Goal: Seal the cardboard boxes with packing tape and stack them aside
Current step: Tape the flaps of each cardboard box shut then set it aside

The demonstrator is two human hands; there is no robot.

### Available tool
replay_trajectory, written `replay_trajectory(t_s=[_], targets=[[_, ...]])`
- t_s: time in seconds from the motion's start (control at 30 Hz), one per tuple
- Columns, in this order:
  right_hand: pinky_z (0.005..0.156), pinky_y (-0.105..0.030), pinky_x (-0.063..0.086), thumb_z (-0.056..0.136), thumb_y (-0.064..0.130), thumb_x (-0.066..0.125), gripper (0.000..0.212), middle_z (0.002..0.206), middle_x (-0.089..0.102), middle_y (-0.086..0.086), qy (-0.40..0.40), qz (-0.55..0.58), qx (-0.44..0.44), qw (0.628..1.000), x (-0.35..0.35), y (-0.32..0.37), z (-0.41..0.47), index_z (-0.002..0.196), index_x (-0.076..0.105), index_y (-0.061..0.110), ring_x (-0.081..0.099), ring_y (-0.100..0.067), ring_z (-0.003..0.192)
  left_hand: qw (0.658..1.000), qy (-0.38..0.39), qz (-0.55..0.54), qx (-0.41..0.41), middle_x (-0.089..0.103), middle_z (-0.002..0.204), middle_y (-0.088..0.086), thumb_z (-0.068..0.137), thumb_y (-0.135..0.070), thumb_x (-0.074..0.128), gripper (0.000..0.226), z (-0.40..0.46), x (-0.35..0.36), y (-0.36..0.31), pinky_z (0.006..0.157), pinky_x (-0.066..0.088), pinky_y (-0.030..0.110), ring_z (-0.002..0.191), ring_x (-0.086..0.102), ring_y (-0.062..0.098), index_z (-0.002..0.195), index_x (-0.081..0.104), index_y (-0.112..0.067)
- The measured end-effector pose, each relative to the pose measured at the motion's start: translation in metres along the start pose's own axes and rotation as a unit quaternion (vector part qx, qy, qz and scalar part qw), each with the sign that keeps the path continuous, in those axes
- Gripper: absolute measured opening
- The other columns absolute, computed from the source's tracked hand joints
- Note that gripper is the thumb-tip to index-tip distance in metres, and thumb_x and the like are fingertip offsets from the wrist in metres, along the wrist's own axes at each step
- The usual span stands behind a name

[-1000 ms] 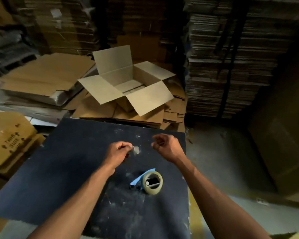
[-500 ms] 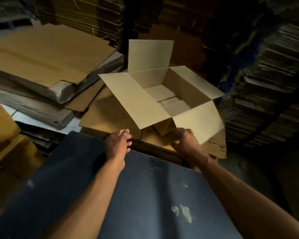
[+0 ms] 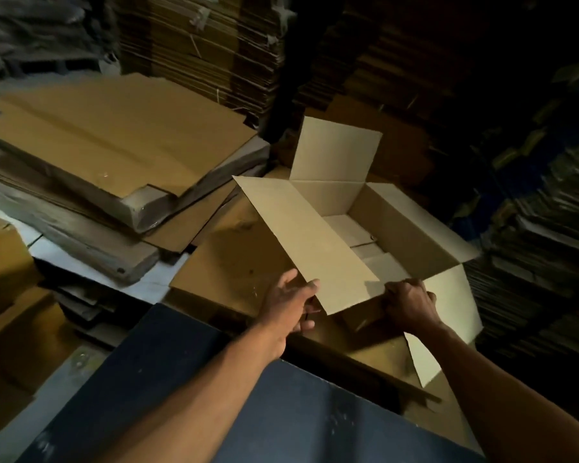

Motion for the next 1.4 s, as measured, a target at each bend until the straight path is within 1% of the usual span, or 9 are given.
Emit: replay_trajectory(t_s=[0.27, 0.37, 0.47, 0.57, 0.7, 0.83, 0.9, 1.1, 1.4], targets=[[0.109, -0.052, 0.035, 0.098, 0.034, 0.060, 0.023, 0.134, 0.058, -0.007, -0.014, -0.093, -0.099, 0.991, -0.072, 0.050, -0.095, 0.119, 0.064, 0.026, 0.037, -0.027, 0.141, 0.991, -0.102, -0.030, 0.081, 0.066, 0.125, 0.007, 0.087, -0.022, 0.083, 0.079, -0.090, 0.001, -0.075, 0.070, 0.063, 0.038, 0.108, 0.067, 0.028, 0.151, 0.039, -0.035], [0.107, -0.050, 0.038, 0.097, 0.036, 0.059, 0.022, 0.130, 0.059, -0.004, -0.009, -0.091, -0.133, 0.987, -0.085, 0.053, -0.158, 0.116, 0.066, 0.028, 0.039, -0.026, 0.139, 0.970, -0.195, 0.095, 0.113, 0.045, 0.155, 0.013, 0.085, -0.023, 0.083, 0.106, -0.155, -0.018, -0.087, 0.100, 0.049, 0.046, 0.135, 0.049, 0.034, 0.162, 0.010, -0.033], [0.101, -0.044, 0.046, 0.094, 0.031, 0.061, 0.016, 0.122, 0.060, -0.002, -0.033, -0.040, -0.175, 0.983, -0.093, 0.045, -0.230, 0.107, 0.067, 0.024, 0.046, -0.024, 0.132, 0.834, -0.262, 0.444, 0.198, 0.004, 0.167, 0.020, 0.081, -0.043, 0.083, 0.122, -0.252, -0.013, -0.098, 0.120, 0.023, 0.055, 0.153, 0.013, 0.041, 0.162, -0.007, -0.032], [0.107, -0.044, 0.045, 0.093, 0.022, 0.067, 0.024, 0.132, 0.060, -0.002, -0.065, 0.025, -0.218, 0.973, -0.102, 0.037, -0.299, 0.116, 0.070, 0.016, 0.041, -0.021, 0.138, 0.622, -0.093, 0.712, 0.313, 0.009, 0.171, 0.000, 0.084, -0.073, 0.061, 0.088, -0.333, 0.040, -0.067, 0.124, 0.010, 0.055, 0.156, 0.009, 0.023, 0.158, 0.023, -0.045], [0.088, -0.041, 0.059, 0.073, 0.009, 0.084, 0.030, 0.111, 0.069, -0.002, -0.140, 0.064, -0.308, 0.939, -0.095, 0.034, -0.372, 0.100, 0.072, 0.014, 0.053, -0.022, 0.124, 0.620, 0.050, 0.765, 0.165, 0.028, 0.167, -0.006, 0.074, -0.095, 0.049, 0.096, -0.386, 0.052, -0.039, 0.121, 0.019, 0.052, 0.151, 0.027, 0.019, 0.154, 0.038, -0.043], [0.091, -0.037, 0.057, 0.084, 0.020, 0.078, 0.028, 0.112, 0.063, 0.004, -0.128, 0.127, -0.394, 0.901, -0.057, 0.030, -0.427, 0.107, 0.062, 0.023, 0.056, -0.019, 0.120, 0.510, 0.167, 0.841, 0.065, 0.011, 0.173, 0.003, 0.069, -0.101, 0.042, 0.114, -0.439, 0.060, 0.016, 0.123, -0.001, 0.066, 0.158, 0.012, 0.027, 0.162, 0.014, -0.042], [0.094, -0.035, 0.055, 0.099, 0.034, 0.064, 0.014, 0.112, 0.066, 0.003, -0.122, 0.147, -0.413, 0.890, -0.049, 0.027, -0.441, 0.106, 0.065, 0.023, 0.055, -0.014, 0.118, 0.526, 0.208, 0.824, 0.039, 0.017, 0.171, 0.004, 0.068, -0.099, 0.050, 0.113, -0.452, 0.058, 0.043, 0.125, 0.011, 0.061, 0.155, 0.021, 0.029, 0.161, 0.016, -0.044], [0.106, -0.034, 0.041, 0.102, 0.033, 0.059, 0.018, 0.111, 0.068, 0.002, -0.127, 0.027, -0.496, 0.859, -0.029, 0.024, -0.496, 0.103, 0.073, 0.024, 0.055, -0.019, 0.114, 0.768, 0.092, 0.630, 0.075, 0.073, 0.117, 0.002, 0.071, -0.071, 0.077, 0.077, -0.417, 0.017, 0.031, 0.086, 0.056, 0.031, 0.093, 0.067, 0.006, 0.136, 0.064, -0.031], [0.113, -0.041, 0.034, 0.095, 0.036, 0.064, 0.023, 0.139, 0.058, 0.019, 0.034, -0.108, -0.250, 0.962, 0.009, -0.007, -0.498, 0.117, 0.072, 0.039, 0.041, -0.019, 0.140, 0.794, -0.045, 0.574, 0.194, 0.075, 0.101, -0.012, 0.088, -0.041, 0.080, 0.031, -0.410, -0.032, 0.006, 0.090, 0.057, 0.029, 0.093, 0.070, 0.004, 0.114, 0.075, -0.024]])
Point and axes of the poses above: each hand's wrist, its own z-axis towards the middle knuckle, its own x-axis out of the palm, y = z × x, the point moved 6 cm from there along z, towards the middle knuckle
